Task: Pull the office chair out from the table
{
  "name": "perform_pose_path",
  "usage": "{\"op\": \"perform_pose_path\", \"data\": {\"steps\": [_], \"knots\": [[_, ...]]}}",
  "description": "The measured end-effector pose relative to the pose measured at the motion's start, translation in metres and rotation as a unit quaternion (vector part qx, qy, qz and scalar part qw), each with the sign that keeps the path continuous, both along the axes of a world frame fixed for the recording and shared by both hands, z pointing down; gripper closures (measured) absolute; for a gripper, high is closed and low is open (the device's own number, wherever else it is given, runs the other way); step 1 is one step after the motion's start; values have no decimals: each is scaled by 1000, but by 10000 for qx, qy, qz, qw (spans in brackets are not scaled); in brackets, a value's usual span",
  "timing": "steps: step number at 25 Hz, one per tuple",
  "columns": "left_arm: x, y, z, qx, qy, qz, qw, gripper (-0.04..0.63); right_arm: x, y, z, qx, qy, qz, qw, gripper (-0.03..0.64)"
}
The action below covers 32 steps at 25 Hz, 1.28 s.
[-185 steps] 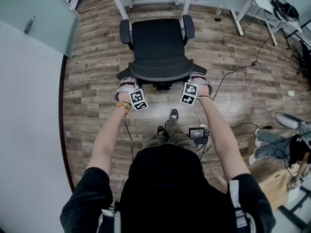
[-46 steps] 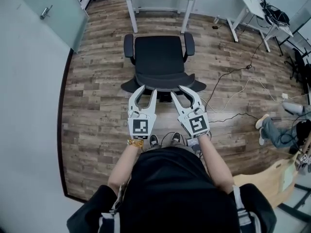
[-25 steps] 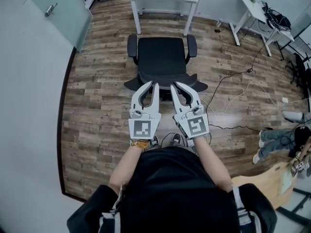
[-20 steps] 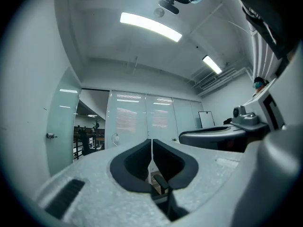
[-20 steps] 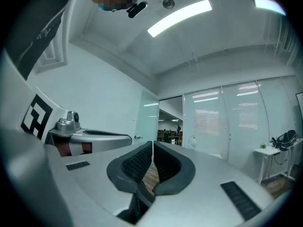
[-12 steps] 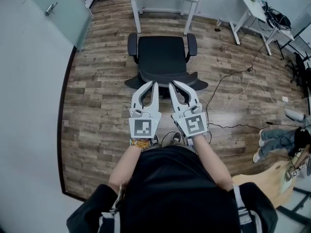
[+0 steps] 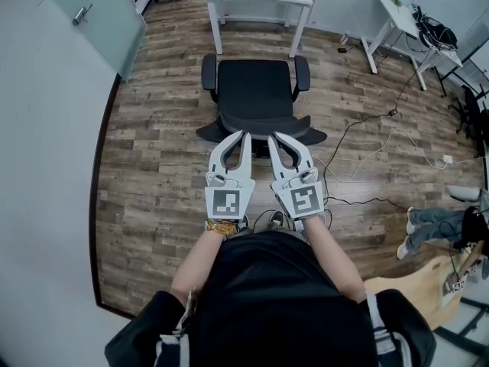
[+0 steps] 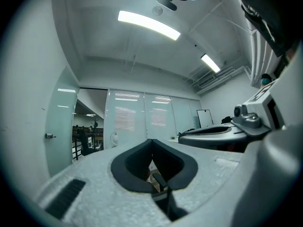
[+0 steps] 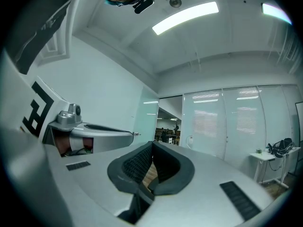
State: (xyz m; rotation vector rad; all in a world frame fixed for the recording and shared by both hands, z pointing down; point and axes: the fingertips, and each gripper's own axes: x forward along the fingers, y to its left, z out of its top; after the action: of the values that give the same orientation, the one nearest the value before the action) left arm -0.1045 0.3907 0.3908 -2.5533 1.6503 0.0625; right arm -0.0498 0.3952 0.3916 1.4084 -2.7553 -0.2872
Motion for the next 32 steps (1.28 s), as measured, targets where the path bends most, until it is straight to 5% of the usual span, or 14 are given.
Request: {"op": "perform_pose_path", "data": {"steps": [22, 32], "knots": [[7, -11, 10, -41, 94, 142, 9998, 577, 8, -11, 15, -138, 181, 112, 9997, 611], [-6, -19, 27, -203, -134, 131, 9996, 577, 5, -23, 31, -422, 187, 269, 9986, 611]]}}
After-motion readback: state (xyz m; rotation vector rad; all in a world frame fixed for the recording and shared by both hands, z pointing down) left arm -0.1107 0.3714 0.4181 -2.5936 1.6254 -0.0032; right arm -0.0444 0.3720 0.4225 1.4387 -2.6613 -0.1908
